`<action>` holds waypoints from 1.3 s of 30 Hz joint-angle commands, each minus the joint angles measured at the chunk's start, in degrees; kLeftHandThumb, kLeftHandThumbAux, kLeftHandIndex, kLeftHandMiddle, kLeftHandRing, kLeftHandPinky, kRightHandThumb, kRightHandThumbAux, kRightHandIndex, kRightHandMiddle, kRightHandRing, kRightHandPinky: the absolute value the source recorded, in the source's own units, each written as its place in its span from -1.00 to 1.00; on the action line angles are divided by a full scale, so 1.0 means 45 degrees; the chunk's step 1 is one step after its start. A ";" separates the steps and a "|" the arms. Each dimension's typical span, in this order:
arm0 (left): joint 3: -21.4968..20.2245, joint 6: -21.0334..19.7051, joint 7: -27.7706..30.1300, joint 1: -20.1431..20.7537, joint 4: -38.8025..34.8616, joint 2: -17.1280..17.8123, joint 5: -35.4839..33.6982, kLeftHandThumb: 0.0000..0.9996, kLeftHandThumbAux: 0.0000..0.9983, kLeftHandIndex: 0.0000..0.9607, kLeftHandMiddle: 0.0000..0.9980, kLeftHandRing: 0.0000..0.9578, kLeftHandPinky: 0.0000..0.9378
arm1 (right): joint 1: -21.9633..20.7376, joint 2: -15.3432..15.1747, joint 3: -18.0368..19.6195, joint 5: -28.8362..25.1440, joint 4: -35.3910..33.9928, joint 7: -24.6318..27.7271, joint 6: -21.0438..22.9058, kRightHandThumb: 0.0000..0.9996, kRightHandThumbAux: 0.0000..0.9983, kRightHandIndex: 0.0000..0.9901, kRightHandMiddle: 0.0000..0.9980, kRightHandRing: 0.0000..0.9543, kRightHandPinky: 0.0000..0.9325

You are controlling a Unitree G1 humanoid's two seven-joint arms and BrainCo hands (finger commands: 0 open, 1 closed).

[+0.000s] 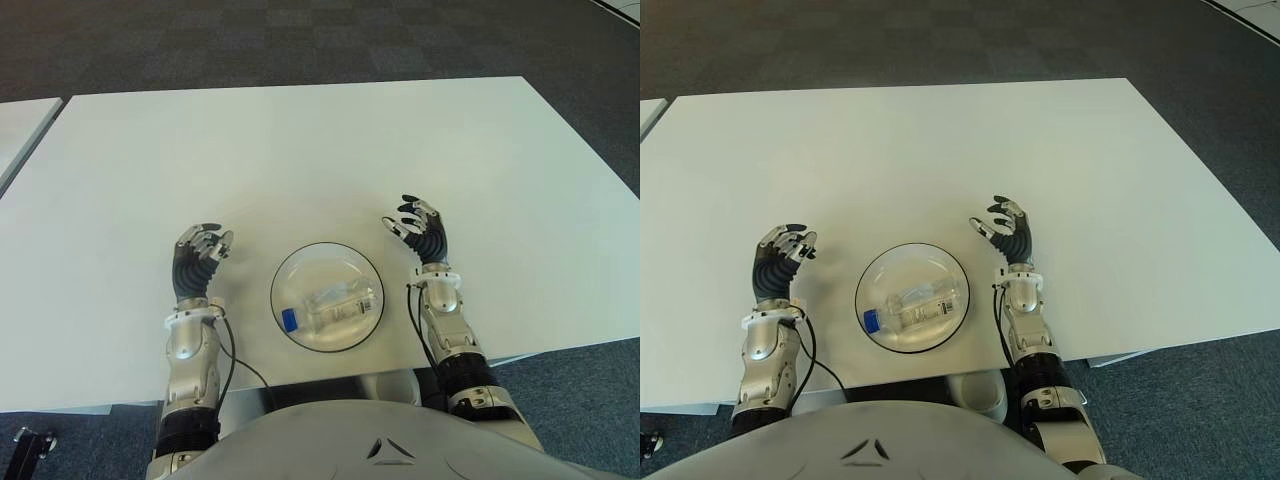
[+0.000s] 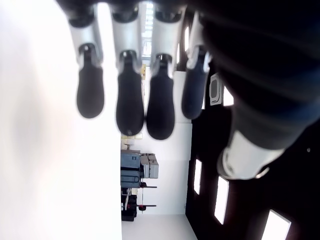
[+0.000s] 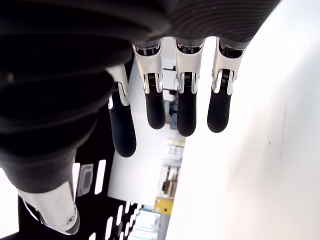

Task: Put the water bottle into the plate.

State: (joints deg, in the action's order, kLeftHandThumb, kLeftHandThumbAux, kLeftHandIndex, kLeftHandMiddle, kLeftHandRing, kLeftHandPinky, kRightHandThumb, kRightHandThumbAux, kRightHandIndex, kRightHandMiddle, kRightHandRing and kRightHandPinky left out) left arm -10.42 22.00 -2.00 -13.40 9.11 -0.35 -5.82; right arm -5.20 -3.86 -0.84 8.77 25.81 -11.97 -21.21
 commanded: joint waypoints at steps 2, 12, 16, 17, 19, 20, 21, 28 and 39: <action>-0.0021 -0.0131 0.0109 -0.0130 -0.0038 0.0059 -0.0028 0.42 0.42 -0.09 0.29 0.30 0.30 | -0.0116 0.0086 0.0048 0.0068 0.0310 -0.0070 0.0161 0.42 0.46 -0.13 0.15 0.25 0.33; -0.0051 -0.0197 0.0195 -0.0111 -0.0030 0.0117 -0.0127 0.42 0.42 -0.09 0.29 0.29 0.29 | -0.0195 0.0195 0.0090 -0.0037 0.0613 -0.0126 -0.0242 0.41 0.46 -0.13 0.18 0.28 0.37; -0.0053 -0.0203 0.0249 -0.0109 -0.0025 0.0120 -0.0195 0.42 0.42 -0.09 0.29 0.29 0.29 | -0.0272 0.0272 0.0154 -0.0121 0.0850 -0.0175 -0.0478 0.41 0.46 -0.13 0.19 0.29 0.39; -0.0052 -0.0202 0.0262 -0.0112 -0.0024 0.0119 -0.0211 0.42 0.42 -0.09 0.29 0.29 0.29 | -0.0293 0.0292 0.0174 -0.0142 0.0921 -0.0185 -0.0551 0.41 0.46 -0.13 0.20 0.30 0.39; -0.0052 -0.0203 0.0281 -0.0120 -0.0029 0.0116 -0.0226 0.42 0.42 -0.09 0.29 0.29 0.29 | -0.0330 0.0320 0.0205 -0.0153 0.1018 -0.0211 -0.0653 0.41 0.46 -0.13 0.20 0.30 0.40; -0.0053 -0.0205 0.0288 -0.0124 -0.0034 0.0115 -0.0229 0.42 0.42 -0.09 0.29 0.29 0.29 | -0.0345 0.0330 0.0216 -0.0148 0.1051 -0.0224 -0.0687 0.41 0.46 -0.13 0.21 0.31 0.41; -0.0053 -0.0207 0.0294 -0.0128 -0.0038 0.0114 -0.0233 0.42 0.42 -0.09 0.29 0.29 0.30 | -0.0362 0.0341 0.0229 -0.0144 0.1085 -0.0236 -0.0721 0.41 0.46 -0.13 0.21 0.31 0.41; -0.0012 -0.0175 0.0298 -0.0175 -0.0073 0.0114 -0.0220 0.42 0.42 -0.09 0.29 0.30 0.30 | -0.0476 0.0394 0.0280 -0.0078 0.1310 -0.0311 -0.0948 0.41 0.46 -0.13 0.26 0.36 0.47; 0.0036 -0.0157 0.0336 -0.0287 -0.0151 0.0123 -0.0201 0.42 0.42 -0.09 0.28 0.29 0.29 | -0.0422 0.0057 0.0096 0.0623 0.1296 -0.0709 -0.1278 0.42 0.46 -0.12 0.32 0.40 0.44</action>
State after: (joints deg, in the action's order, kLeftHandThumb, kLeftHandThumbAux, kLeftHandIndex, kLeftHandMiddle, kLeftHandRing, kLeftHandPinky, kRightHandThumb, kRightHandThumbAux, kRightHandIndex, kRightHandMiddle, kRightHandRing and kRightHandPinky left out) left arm -10.37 21.94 -1.14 -14.34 8.88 -0.02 -6.72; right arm -7.11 -2.84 -0.06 9.99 31.01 -14.43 -26.10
